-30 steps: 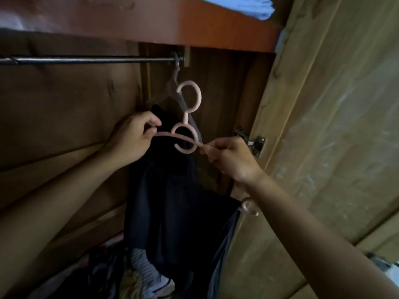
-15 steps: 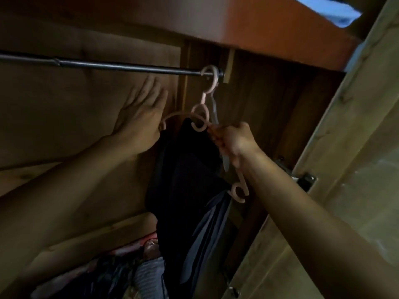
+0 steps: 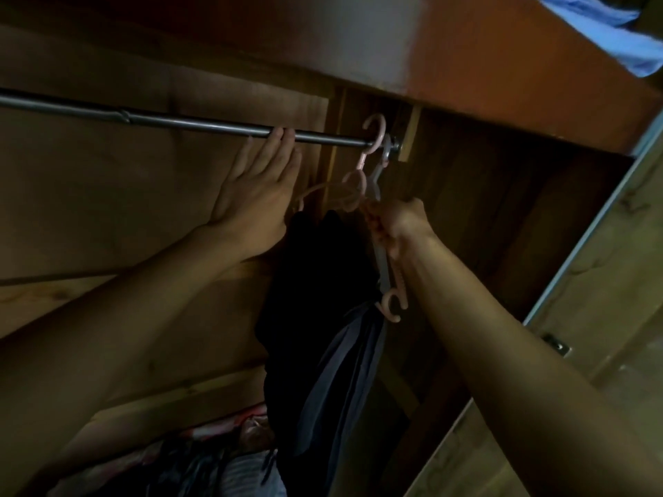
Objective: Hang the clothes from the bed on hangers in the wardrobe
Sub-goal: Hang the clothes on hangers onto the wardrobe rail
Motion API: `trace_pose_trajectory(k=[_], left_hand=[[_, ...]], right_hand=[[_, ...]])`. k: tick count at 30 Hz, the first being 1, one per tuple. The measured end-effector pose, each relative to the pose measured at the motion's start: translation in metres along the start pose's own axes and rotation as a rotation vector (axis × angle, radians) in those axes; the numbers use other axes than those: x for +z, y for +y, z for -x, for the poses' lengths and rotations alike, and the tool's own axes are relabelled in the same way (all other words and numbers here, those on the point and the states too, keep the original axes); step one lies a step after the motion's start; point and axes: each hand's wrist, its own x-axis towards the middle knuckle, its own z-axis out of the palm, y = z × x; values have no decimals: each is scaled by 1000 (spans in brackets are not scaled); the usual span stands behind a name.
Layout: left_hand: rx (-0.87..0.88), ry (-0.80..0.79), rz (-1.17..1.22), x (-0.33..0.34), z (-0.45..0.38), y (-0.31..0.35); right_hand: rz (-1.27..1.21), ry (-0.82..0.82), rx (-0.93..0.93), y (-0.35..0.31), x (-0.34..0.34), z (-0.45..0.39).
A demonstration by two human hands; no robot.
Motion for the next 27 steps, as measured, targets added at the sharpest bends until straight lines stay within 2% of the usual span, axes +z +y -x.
trace_pose_trajectory(k=[13,18,24,27], left_hand=[[-75,-111,138,-20,0,6],[-117,-136,282,-26,9,19],[-82,-226,352,-23,20,43],[-56,-269,376,-25,23,59]], right_hand=[[100,79,19,27,13,-24],[114,-123,12,28,-4,-10],[360,-188,28,39,-29,8],[340,-214,83,46,-36,16]])
